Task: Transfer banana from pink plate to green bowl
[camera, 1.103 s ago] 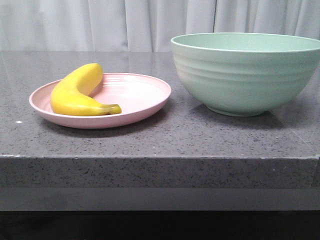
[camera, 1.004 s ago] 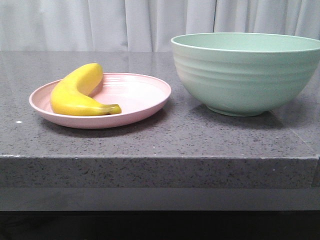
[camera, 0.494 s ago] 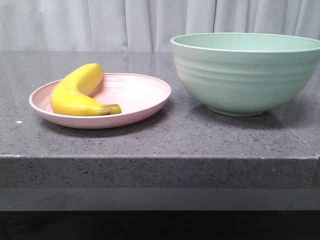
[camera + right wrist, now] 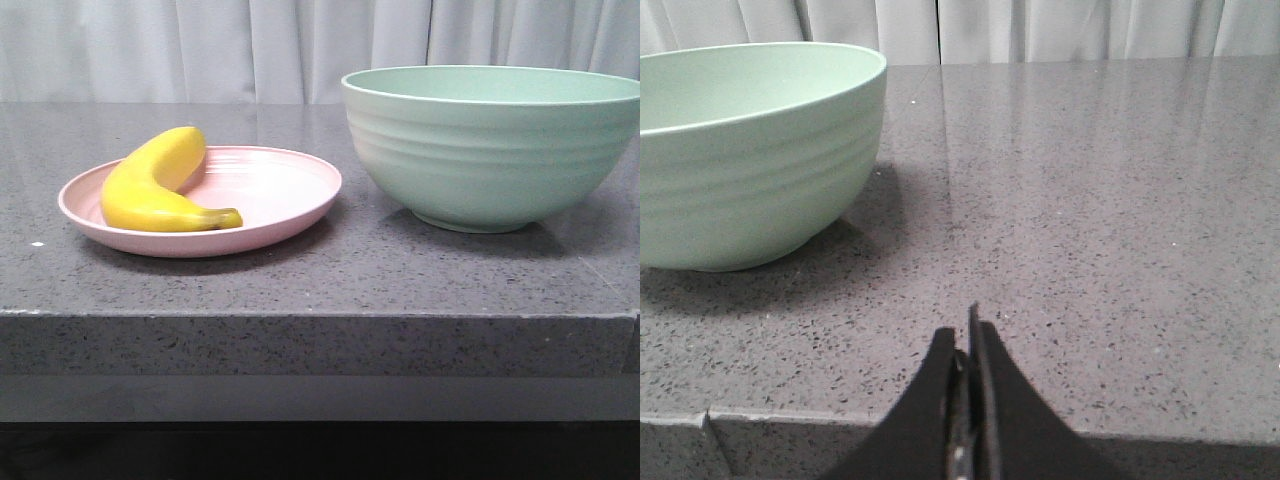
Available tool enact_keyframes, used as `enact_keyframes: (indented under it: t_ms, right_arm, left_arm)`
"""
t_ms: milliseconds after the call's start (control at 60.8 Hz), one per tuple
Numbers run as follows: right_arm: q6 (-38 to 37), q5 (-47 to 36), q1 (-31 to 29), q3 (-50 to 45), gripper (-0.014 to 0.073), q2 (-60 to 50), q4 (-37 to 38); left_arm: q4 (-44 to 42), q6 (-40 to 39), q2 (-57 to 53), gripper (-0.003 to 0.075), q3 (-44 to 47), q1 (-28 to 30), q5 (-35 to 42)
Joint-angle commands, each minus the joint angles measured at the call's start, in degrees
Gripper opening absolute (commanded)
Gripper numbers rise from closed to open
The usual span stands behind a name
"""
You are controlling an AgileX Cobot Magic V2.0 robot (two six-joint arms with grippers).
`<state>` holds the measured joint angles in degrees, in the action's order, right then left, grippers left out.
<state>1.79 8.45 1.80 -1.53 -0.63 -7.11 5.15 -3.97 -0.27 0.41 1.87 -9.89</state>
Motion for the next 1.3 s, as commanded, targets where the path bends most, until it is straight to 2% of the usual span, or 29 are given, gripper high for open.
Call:
enact_keyframes:
  t_ms: [0,329,494,576,741,954,1152,1218,1284]
  right_arm:
    - [0.02,-4.88,-0.40,-0.04,-0.0061,-1.28,0.57]
    - [0.02,-5.06,-0.40,-0.04,-0.0061,-1.28,0.57]
    - [0.02,-3.51,-0.40,1.74,-0.0061,-1.28,0.55]
    - [0.02,-0.14,-0.40,6.03,-0.0061,-1.28,0.55]
    - [0.02,5.85,-0.40,17.77,-0.0061,2.41,0.55]
    - [0.02,9.61,-0.40,32.04,-0.0061,15.92,0.55]
    - [0.02,9.46,-0.40,35.94,-0.0061,23.23,0.49]
    - [0.02,9.42,-0.40,35.94,-0.0049,23.55,0.49]
    - [0.02,9.48,-0.40,35.94,0.0011,23.55,0.49]
  left_arm:
    - [0.53,-0.45,-1.07,-0.0020,0.20,0.06,4.95]
    - [0.53,-0.45,-1.07,-0.0020,0.20,0.06,5.63]
    - [0.53,-0.34,-1.07,-0.0020,-2.19,0.06,10.33]
    - [-1.15,-0.02,-0.39,-0.0020,-6.22,0.06,8.96]
    - [-3.08,0.21,6.24,-0.0020,-17.25,0.06,1.15]
    - [-3.08,0.21,19.68,-0.0020,-26.08,0.06,1.27]
    - [-3.08,0.21,24.18,-0.0018,-27.26,0.06,2.14]
    - [-3.08,0.21,24.18,0.0010,-27.26,0.06,2.14]
    - [-3.08,0.21,24.18,0.0115,-27.26,0.06,2.14]
